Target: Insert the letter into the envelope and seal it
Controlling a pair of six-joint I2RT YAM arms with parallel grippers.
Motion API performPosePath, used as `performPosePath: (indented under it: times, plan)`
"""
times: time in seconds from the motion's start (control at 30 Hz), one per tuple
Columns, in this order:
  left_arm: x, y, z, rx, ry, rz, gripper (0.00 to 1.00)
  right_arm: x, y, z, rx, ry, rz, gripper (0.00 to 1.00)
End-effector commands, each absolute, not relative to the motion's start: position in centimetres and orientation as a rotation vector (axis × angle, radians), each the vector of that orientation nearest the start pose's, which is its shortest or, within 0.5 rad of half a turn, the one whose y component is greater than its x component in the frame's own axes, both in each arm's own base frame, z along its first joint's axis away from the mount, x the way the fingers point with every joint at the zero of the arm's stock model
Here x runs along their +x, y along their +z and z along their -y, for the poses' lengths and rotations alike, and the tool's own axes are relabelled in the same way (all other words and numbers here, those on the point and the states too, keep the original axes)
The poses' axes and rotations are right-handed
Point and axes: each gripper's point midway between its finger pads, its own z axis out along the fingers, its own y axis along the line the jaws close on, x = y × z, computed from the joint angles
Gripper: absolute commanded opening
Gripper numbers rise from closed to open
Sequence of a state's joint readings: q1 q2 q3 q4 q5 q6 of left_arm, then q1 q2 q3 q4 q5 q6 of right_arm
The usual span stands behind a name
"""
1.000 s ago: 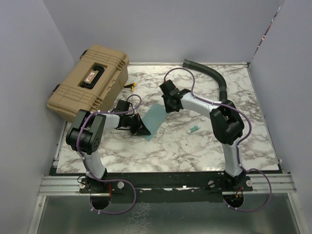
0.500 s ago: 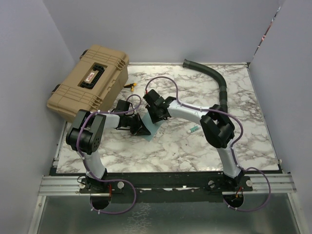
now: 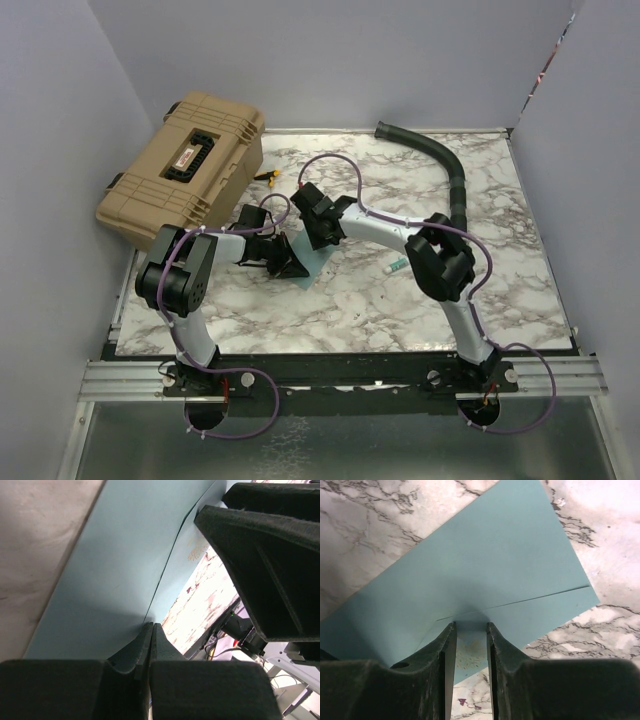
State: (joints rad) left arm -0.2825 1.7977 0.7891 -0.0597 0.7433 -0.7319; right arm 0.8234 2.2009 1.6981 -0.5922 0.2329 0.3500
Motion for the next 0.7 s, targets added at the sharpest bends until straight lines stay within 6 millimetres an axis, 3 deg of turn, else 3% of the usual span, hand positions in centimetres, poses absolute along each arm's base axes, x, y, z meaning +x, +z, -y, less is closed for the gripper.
performPosePath:
  times: [0.0, 0.17, 0.3, 0.43, 0.53, 0.67]
  plan:
    - [24.4, -2.2, 19.8, -0.442, -1.064, -2.933, 0.00, 35.5, -1.1, -27.1, -0.554, -0.272, -2.640, 0.30]
    - [24.5, -2.2, 19.8, -0.440, -1.066, -2.932, 0.00, 36.9, -0.7, -25.1, -0.493, -0.284, -2.645, 0.31]
    - [24.6, -2.0, 19.9, -0.437, -1.070, -2.926, 0.00, 37.6, 0.3, -25.4, -0.486, -0.257, -2.628, 0.31]
    - [24.7, -2.0, 19.9, -0.439, -1.070, -2.924, 0.00, 37.9, 2.9, -27.9, -0.510, -0.100, -2.577, 0.31]
    - [24.7, -2.0, 19.9, -0.438, -1.070, -2.925, 0.00, 37.5, 5.6, -30.9, -0.569, 0.037, -2.507, 0.31]
    - [24.7, -2.1, 19.9, -0.438, -1.071, -2.929, 0.00, 35.6, 5.8, -34.0, -0.679, 0.087, -2.483, 0.30]
